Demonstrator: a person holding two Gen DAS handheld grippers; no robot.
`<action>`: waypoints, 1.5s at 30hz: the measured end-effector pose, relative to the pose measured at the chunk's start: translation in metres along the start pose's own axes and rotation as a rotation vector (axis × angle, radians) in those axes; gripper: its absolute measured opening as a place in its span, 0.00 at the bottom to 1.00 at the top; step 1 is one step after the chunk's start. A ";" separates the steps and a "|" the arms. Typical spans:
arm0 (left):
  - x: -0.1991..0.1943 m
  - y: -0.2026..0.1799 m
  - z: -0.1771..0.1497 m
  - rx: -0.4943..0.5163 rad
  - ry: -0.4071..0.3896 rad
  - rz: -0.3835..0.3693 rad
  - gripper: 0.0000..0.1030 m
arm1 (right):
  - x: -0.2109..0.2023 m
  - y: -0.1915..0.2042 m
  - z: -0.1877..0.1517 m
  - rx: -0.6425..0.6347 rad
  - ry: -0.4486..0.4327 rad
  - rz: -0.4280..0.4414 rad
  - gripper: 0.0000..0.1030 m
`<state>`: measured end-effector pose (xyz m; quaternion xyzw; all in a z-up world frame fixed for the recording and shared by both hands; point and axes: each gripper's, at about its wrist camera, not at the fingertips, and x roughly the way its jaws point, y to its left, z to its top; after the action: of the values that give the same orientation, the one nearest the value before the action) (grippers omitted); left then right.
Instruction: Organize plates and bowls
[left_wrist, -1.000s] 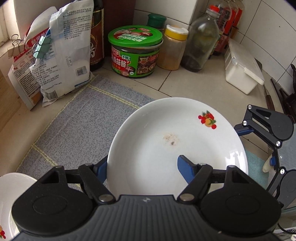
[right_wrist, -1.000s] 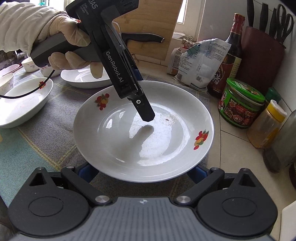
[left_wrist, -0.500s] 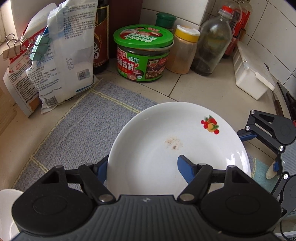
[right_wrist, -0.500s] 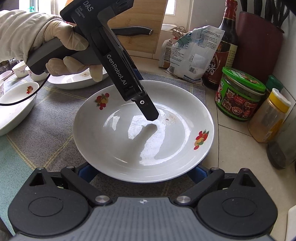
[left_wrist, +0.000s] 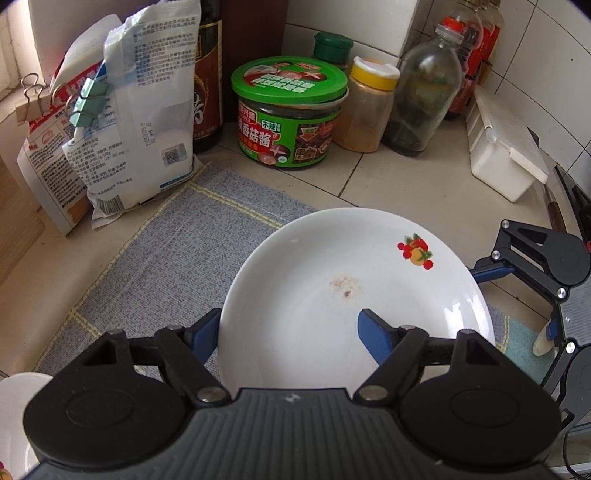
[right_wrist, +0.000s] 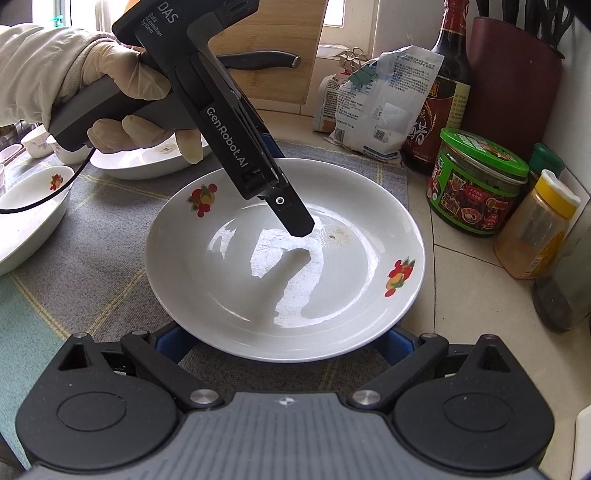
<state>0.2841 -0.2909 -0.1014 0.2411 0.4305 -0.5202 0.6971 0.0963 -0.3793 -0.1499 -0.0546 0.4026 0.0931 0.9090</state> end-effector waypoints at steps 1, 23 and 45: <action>-0.006 -0.002 -0.001 0.003 -0.010 0.010 0.79 | -0.002 0.000 0.000 0.002 -0.002 -0.001 0.99; -0.143 -0.087 -0.058 -0.043 -0.278 0.201 0.87 | -0.083 0.062 -0.005 0.046 -0.088 -0.144 1.00; -0.196 -0.198 -0.179 -0.212 -0.365 0.371 0.90 | -0.138 0.126 -0.048 0.067 -0.094 -0.111 1.00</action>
<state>0.0199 -0.1169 -0.0044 0.1440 0.2983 -0.3706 0.8677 -0.0567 -0.2821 -0.0828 -0.0418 0.3588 0.0316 0.9319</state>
